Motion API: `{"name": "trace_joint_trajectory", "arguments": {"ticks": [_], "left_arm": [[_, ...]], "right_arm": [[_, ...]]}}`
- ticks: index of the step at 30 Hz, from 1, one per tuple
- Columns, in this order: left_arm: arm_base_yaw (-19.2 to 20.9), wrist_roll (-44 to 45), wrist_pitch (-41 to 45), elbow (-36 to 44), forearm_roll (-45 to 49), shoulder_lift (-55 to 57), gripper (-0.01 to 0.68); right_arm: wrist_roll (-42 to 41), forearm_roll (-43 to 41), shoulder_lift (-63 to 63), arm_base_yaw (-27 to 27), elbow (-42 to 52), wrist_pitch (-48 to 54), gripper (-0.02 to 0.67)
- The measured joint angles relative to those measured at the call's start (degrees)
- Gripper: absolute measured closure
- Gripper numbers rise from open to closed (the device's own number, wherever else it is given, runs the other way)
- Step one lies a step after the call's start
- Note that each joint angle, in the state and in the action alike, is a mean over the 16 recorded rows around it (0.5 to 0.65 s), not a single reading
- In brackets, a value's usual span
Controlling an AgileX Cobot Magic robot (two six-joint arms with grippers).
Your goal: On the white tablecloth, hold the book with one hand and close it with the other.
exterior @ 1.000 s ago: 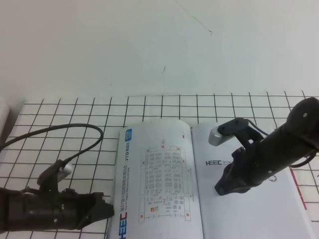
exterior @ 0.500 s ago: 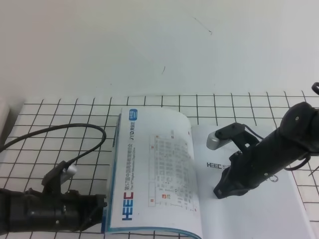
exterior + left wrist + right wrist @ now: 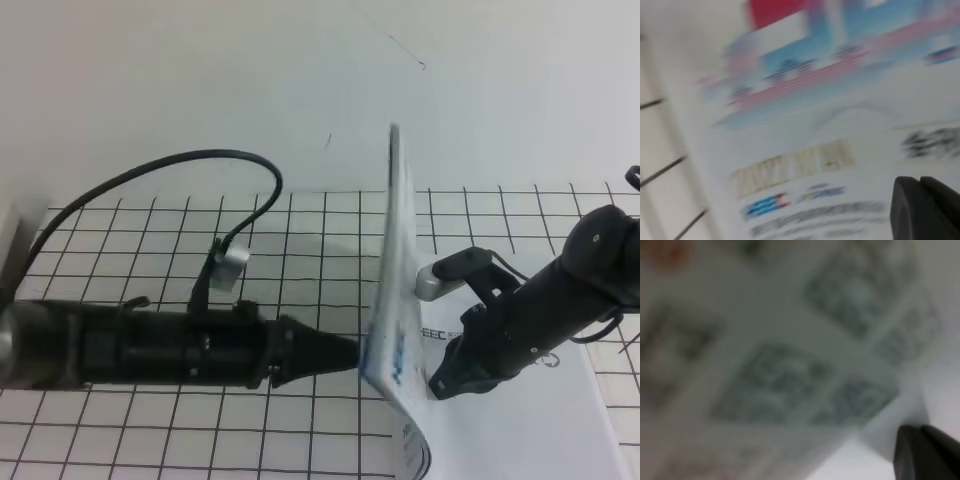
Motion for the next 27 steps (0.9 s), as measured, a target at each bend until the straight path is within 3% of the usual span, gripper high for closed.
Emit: {"name": "trace_joint_trajectory", "arguments": {"ticks": [6, 11, 19, 27], "left_arm": [[-5.31, -2.83, 3.0, -7.15, 0.71, -4.04, 0.676], [-6.27, -4.78, 3.53, -10.99, 1.42, -8.89, 0.676], [-0.97, -9.46, 4.27, -12.95, 6.56, -18.64, 0.676], [5.59, -16.89, 5.24, -13.02, 20.11, -31.87, 0.676]], "right_arm": [[0.04, -0.22, -0.12, 0.0, 0.0, 0.03, 0.652], [0.37, -1.47, -1.36, -0.03, 0.13, -0.08, 0.652], [1.25, -4.46, -11.18, -0.83, 0.59, -0.27, 0.652], [2.58, -8.74, -31.33, -2.27, 0.98, 1.18, 0.652]]}}
